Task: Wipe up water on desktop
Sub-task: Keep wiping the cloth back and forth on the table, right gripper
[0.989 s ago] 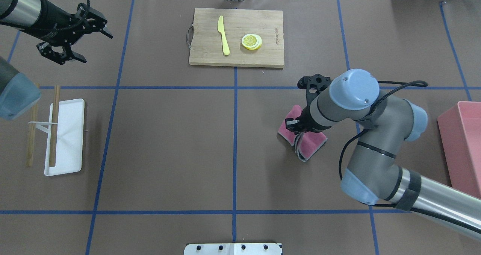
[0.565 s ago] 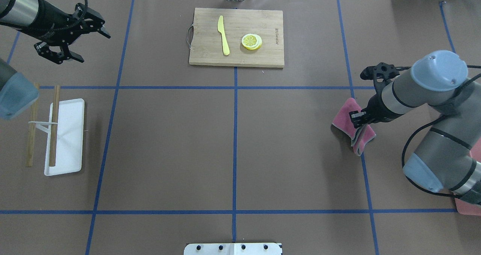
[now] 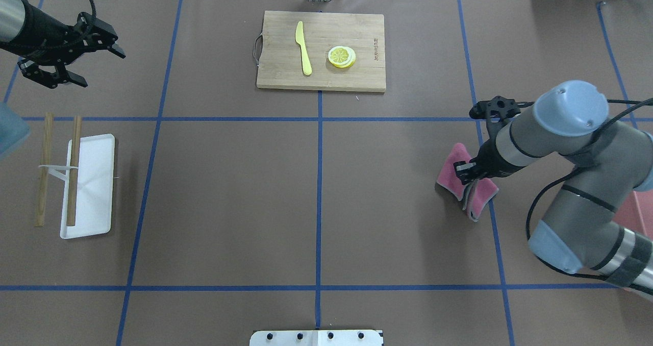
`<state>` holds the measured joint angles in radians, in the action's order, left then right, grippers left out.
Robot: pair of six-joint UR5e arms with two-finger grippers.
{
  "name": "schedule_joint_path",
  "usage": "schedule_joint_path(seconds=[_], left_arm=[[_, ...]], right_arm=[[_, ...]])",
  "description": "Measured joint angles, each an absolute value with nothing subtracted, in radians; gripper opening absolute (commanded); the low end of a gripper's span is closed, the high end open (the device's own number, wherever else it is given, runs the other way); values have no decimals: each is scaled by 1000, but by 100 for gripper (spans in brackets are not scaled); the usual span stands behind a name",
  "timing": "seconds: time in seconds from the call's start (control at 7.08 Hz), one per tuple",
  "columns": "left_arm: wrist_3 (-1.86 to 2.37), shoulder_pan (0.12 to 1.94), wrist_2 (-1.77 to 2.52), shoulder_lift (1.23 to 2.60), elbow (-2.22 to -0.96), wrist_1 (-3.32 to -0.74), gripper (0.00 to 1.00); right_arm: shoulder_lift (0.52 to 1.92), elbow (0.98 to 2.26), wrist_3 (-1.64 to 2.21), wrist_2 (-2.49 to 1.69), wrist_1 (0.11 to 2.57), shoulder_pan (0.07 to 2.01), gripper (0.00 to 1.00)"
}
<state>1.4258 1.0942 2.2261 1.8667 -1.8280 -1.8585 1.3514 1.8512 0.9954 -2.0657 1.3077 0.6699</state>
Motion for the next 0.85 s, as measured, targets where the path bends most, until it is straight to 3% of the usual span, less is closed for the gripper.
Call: schedule_joint_path(seconds=[0.42,0.85], left_arm=[[1381,1112,2227,1848,-1828,-1859,97],[1306,1138,2227,1819,-1827,-1858,97]], right_arm=[[1098,1792,1189,-1951,1445,530,0],[1119,1796,1186,-1947,1464,564,0]])
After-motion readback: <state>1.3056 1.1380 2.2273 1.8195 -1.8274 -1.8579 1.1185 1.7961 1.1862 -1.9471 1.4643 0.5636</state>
